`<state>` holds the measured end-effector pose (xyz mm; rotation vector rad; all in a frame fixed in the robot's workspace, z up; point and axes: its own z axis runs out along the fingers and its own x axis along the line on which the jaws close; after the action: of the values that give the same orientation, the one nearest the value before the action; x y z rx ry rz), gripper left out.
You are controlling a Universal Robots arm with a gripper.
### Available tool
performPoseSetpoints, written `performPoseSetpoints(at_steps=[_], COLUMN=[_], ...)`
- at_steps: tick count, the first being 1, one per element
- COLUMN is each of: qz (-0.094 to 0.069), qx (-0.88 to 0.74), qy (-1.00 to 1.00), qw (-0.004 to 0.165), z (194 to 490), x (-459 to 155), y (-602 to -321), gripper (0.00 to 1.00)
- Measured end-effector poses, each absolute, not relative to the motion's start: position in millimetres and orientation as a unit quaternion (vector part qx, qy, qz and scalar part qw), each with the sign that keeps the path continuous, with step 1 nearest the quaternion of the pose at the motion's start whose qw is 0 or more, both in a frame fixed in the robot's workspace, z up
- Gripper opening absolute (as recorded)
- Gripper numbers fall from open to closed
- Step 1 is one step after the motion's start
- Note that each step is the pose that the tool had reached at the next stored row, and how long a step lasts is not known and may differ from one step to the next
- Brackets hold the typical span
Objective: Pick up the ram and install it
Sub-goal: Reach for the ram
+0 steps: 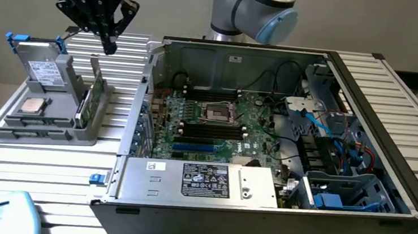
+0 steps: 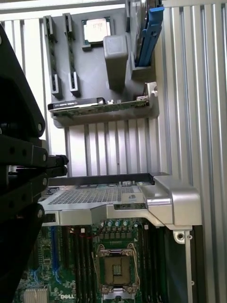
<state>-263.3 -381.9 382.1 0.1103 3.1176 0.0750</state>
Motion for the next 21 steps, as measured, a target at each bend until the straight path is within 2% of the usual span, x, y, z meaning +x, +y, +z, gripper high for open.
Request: performPoseSetpoints(at_steps=[21], qz=[0.024], qx=[0.035], qy=[0.999], qw=[0.01], z=[371], x=[-359], y=[-378], gripper=[0.1])
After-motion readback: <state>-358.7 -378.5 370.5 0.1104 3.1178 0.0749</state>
